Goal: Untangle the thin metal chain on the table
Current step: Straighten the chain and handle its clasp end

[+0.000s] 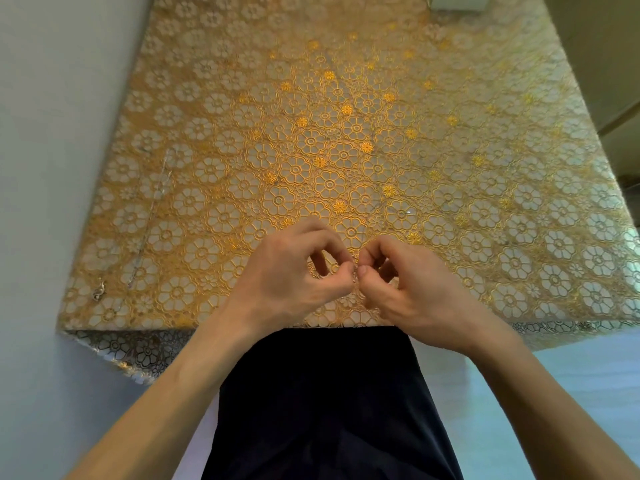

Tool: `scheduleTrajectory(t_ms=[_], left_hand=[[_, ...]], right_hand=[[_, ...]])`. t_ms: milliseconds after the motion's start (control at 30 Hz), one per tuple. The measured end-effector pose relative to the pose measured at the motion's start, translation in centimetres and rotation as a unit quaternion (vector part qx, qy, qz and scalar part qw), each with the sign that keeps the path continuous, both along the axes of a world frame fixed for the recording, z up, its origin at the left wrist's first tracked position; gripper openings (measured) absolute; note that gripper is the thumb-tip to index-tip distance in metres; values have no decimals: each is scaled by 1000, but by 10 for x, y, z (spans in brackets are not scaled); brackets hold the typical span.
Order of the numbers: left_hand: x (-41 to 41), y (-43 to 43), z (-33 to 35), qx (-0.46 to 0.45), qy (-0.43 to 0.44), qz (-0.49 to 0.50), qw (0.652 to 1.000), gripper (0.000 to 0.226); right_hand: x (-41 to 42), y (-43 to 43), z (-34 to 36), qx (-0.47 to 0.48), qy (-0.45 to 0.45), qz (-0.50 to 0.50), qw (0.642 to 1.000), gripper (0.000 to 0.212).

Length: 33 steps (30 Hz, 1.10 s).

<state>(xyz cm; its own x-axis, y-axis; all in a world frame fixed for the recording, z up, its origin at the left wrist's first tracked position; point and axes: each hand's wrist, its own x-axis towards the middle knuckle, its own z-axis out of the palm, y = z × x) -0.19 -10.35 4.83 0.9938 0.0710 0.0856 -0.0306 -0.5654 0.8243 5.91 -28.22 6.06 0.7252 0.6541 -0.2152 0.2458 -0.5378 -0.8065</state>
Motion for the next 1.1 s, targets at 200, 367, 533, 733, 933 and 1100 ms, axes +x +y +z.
scheduleTrajectory(t_ms=[200,367,533,733,933,1100], left_hand=[[0,3,3,-112,106,2,988,17],[-2,4,2,-170,165,-6,972,19],[-13,-14,-1,-188,116,83,972,10],[-43,-26,-12,-92,113,165,976,12],[-58,-38,-10,-78,128,224,963,8],[-73,-49,-11,-88,155,266,947,8]], right_hand=[[2,2,6,36,134,-11,990,10],[-4,3,7,38,117,-5,992,9],[-11,4,0,77,225,-105,966,9],[-24,-10,-23,-19,42,-104,993,11],[-42,-13,-22,36,104,-185,977,10],[-67,-11,-16,102,337,-240,905,10]])
